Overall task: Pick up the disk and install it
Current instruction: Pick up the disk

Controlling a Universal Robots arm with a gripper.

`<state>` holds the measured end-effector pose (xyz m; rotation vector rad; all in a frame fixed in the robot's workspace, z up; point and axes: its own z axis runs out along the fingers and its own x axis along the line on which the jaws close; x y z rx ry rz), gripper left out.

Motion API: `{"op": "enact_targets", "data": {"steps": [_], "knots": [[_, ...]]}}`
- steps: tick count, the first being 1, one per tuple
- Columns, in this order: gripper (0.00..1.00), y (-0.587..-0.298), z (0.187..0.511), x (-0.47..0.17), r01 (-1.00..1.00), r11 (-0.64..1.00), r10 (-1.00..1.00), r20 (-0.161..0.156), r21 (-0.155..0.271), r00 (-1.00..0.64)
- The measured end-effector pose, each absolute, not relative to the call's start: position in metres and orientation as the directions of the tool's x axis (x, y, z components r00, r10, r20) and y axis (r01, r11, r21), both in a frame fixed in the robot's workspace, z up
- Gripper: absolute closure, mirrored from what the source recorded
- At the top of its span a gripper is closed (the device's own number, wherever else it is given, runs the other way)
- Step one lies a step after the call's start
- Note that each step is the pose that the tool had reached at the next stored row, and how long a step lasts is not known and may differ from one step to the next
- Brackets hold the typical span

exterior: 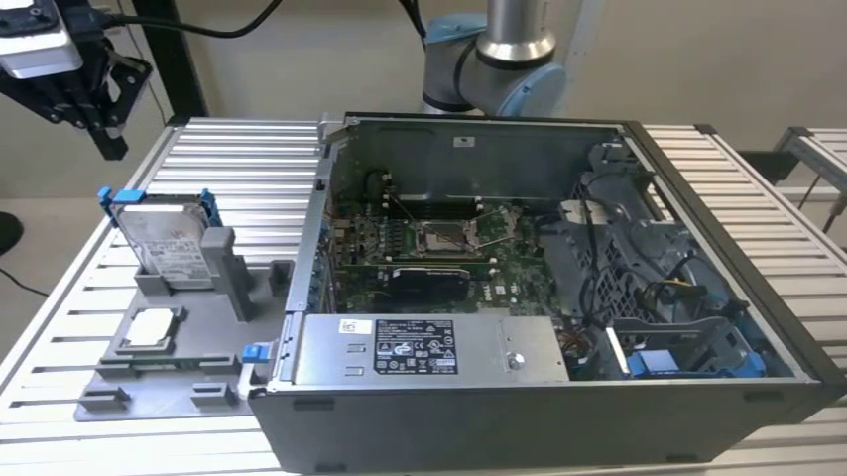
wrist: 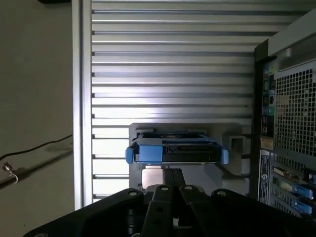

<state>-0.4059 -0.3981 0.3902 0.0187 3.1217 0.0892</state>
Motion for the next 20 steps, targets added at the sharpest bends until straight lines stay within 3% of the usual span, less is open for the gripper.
{"op": "enact_targets", "data": {"steps": [20], "knots": [[1.0,-0.3981,0.3862,-0.4163,0.012,0.998,0.012,-0.003,0.057,-1.0]]}}
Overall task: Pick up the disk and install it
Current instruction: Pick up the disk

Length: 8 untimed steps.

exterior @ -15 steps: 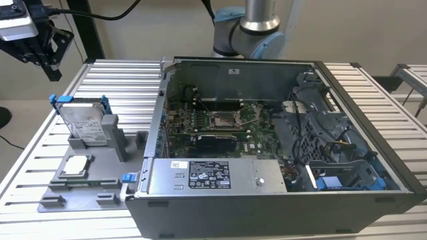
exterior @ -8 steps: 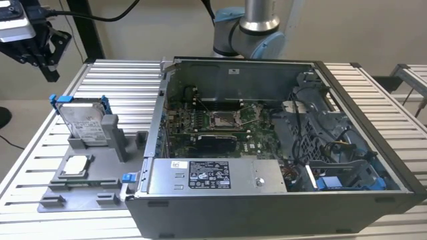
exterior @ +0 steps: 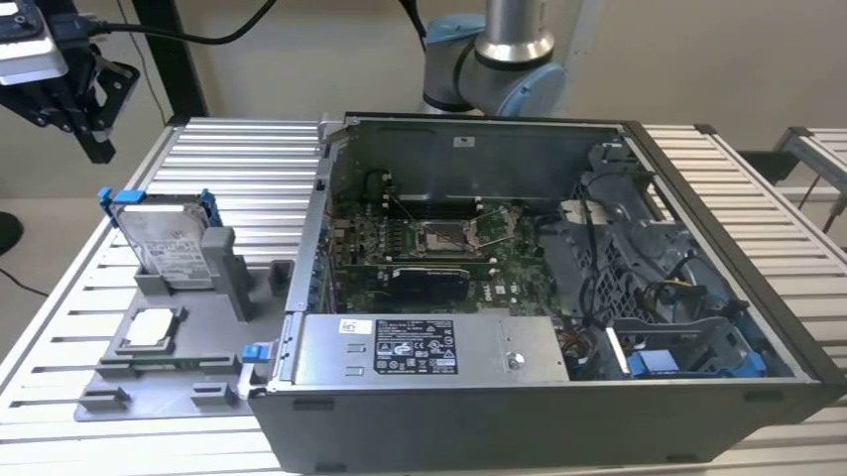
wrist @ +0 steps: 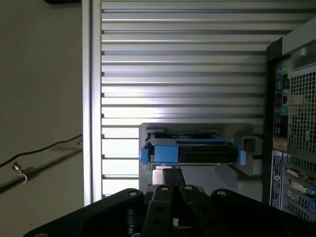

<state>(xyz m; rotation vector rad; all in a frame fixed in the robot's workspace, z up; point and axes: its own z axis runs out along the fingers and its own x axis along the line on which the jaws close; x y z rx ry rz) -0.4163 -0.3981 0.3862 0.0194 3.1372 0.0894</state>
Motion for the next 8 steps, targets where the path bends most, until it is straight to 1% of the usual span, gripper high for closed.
{"op": "enact_targets", "data": {"steps": [8], "knots": [[1.0,-0.3981,0.3862,-0.4163,0.013,0.998,0.012,0.001,0.057,-1.0]]}}
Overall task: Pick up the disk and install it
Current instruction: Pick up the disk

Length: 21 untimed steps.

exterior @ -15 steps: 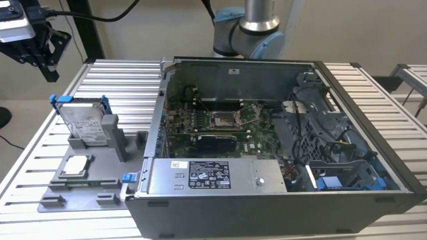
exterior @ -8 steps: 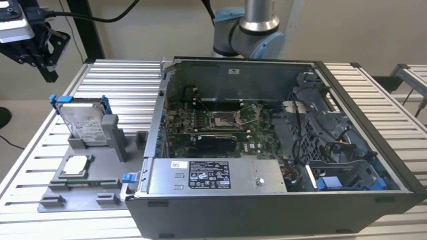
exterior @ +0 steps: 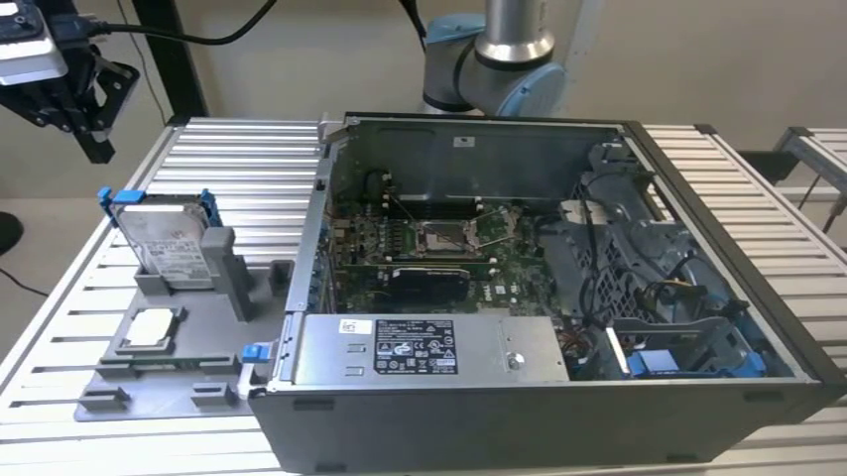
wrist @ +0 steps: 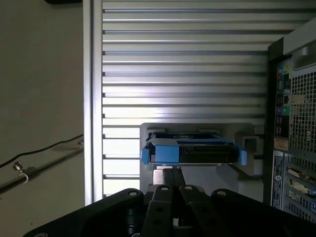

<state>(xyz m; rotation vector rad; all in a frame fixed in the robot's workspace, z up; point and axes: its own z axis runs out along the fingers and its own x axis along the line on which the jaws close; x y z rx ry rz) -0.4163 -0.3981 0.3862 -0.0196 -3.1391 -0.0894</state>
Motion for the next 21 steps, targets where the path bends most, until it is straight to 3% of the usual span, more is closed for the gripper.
{"op": "enact_targets", "data": {"steps": [6,21], "knots": [[1.0,-0.3981,0.3862,-0.4162,-0.007,0.998,-0.008,0.002,0.057,-1.0],[1.0,-0.3981,0.3862,-0.4163,-0.27,0.961,-0.271,0.002,0.055,-0.963]]}}
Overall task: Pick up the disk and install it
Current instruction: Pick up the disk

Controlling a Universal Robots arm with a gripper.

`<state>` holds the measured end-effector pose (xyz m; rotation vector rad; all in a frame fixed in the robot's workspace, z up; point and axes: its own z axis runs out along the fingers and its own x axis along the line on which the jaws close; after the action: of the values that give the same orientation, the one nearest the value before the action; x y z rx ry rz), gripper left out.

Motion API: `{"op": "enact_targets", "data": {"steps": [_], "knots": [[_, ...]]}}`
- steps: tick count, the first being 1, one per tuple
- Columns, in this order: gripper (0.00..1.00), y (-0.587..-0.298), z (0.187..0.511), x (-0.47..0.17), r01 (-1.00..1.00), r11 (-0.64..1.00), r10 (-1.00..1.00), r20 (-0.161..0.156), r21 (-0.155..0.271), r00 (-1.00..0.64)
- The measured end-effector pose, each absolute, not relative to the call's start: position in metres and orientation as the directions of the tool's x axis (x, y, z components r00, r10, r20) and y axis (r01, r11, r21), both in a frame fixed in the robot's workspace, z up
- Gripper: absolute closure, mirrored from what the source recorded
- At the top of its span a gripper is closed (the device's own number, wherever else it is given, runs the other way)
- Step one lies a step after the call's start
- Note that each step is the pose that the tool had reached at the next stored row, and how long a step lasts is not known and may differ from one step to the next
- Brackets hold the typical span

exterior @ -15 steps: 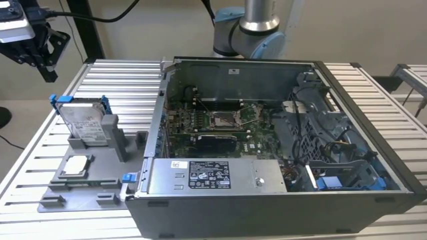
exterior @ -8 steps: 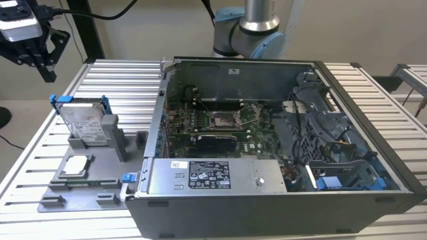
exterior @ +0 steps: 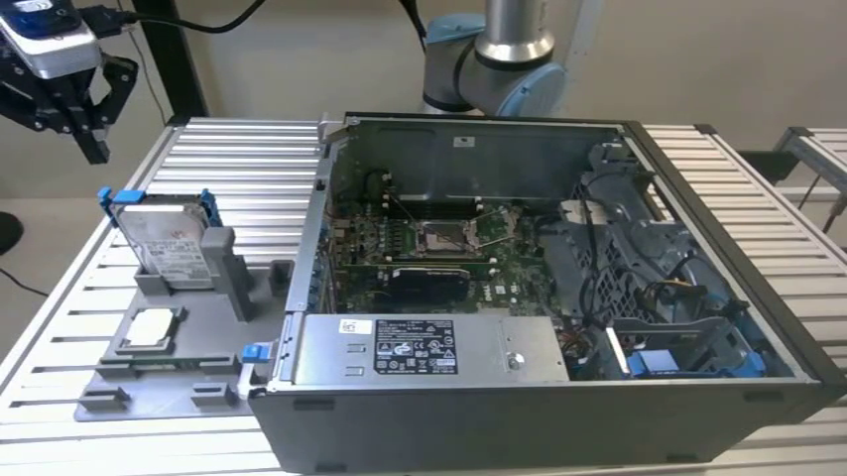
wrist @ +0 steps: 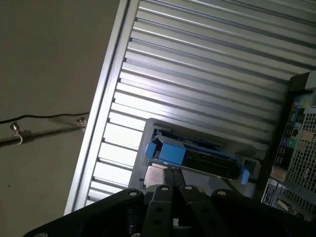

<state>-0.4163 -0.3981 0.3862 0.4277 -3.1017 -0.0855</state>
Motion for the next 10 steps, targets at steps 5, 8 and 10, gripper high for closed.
{"op": "enact_targets", "data": {"steps": [5,8,10], "knots": [[1.0,-0.3981,0.3862,-0.4164,-0.356,0.933,-0.357,0.002,0.055,-0.934],[1.0,-0.3981,0.3862,-0.4163,-0.407,0.912,-0.407,0.002,0.055,-0.913],[1.0,-0.3981,0.3862,-0.4164,-0.44,0.896,-0.44,0.002,0.055,-0.898]]}}
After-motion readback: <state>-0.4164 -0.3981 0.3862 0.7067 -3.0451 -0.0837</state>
